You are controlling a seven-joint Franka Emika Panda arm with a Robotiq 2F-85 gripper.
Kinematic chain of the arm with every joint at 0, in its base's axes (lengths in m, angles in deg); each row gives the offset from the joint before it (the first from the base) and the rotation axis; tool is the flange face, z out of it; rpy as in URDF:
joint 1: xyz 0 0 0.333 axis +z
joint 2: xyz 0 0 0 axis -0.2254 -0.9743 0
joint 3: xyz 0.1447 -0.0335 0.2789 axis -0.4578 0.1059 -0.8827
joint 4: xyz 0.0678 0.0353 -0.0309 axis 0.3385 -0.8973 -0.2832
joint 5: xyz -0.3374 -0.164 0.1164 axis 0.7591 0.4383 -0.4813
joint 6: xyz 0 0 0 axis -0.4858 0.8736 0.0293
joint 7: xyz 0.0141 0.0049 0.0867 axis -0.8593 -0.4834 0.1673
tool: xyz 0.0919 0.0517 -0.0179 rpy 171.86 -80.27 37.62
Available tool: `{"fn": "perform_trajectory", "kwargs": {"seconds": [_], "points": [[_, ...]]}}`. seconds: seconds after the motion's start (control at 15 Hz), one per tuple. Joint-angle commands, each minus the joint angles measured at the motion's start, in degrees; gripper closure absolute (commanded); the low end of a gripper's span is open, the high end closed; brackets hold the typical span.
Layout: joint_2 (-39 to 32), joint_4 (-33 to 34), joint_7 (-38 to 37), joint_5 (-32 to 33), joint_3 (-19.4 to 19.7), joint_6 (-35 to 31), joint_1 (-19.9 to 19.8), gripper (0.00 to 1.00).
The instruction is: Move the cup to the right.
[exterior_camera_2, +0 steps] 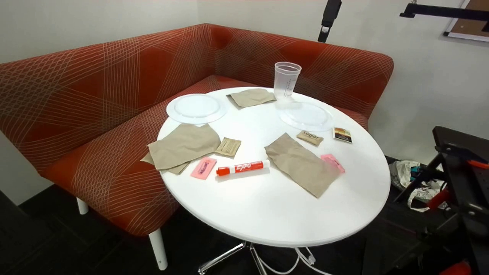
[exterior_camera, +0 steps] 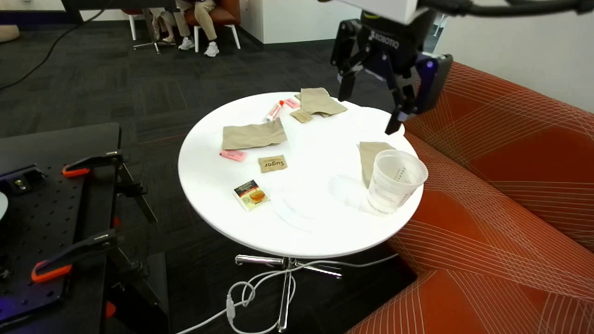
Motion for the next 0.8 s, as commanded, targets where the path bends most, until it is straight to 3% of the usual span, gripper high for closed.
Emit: {"fn": "perform_trajectory", "kwargs": {"seconds": [0.0, 0.4, 0.6, 0.73], "points": [[10.31, -8.67, 6.59, 0.8, -0.12, 5.0, 1.19, 0.0], [18.95, -13.71, 11.38, 3.67, 1.4, 11.39, 4.62, 0.0], [19.46, -12.96, 13.22, 5.63, 2.04, 14.91, 5.56, 0.0], [18.23, -12.26, 11.92, 4.62, 2.38, 13.45, 6.02, 0.0]]}}
